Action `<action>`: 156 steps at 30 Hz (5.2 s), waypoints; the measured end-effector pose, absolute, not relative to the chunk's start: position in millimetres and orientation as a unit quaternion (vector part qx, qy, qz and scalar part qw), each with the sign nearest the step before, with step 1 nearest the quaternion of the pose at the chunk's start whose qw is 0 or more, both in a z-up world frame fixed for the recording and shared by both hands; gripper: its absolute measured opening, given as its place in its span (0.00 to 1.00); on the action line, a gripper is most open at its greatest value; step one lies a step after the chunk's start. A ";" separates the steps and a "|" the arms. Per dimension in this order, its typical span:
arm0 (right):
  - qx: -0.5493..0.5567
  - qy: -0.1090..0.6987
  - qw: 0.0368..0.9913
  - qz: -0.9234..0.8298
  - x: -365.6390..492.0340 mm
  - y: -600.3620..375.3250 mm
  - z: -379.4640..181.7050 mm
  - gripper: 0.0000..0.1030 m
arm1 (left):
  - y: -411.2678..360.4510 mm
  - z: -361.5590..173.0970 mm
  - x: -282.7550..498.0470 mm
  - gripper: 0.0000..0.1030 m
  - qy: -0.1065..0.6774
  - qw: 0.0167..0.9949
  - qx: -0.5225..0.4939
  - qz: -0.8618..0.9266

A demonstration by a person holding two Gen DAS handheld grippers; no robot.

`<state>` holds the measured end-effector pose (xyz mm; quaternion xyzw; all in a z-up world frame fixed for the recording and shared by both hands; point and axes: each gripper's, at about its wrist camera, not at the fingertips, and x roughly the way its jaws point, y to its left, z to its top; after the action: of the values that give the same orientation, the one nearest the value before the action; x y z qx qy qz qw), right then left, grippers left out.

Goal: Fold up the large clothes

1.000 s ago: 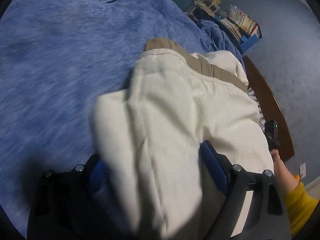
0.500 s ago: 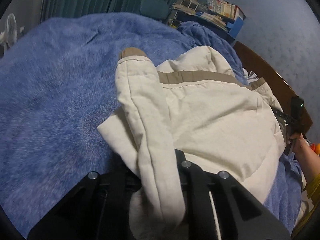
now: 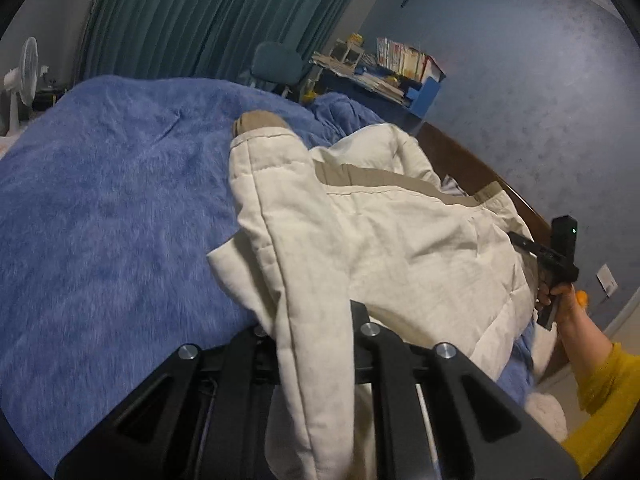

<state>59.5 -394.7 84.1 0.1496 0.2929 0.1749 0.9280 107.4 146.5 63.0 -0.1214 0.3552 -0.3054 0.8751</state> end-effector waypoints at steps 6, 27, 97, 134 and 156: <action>0.200 0.403 0.880 0.151 72.6 -397.0 8.9 0.09 | 148.5 5.8 109.8 0.08 0.424 0.854 -0.133 -0.270; 0.024 0.415 0.909 -0.011 22.1 -350.3 -8.4 0.88 | 143.0 8.9 43.0 0.89 0.425 0.898 -0.017 -0.109; -0.048 0.425 0.898 0.107 -49.7 -253.5 -0.7 0.89 | 113.1 -38.2 67.4 0.94 0.494 0.867 -0.065 -0.022; 0.009 0.411 0.911 0.015 -157.0 -221.6 -24.4 0.94 | 18.4 -3.2 -136.7 0.94 0.430 0.902 0.018 -0.042; -0.005 0.387 0.922 0.002 -158.4 -219.7 -16.8 0.94 | 4.6 -4.2 -143.4 0.94 0.421 0.905 0.042 -0.039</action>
<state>-158.4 -219.7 -16.8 -0.0050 0.3867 0.0022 0.9222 -143.4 4.6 -4.2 0.0422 0.4211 -0.0385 0.9052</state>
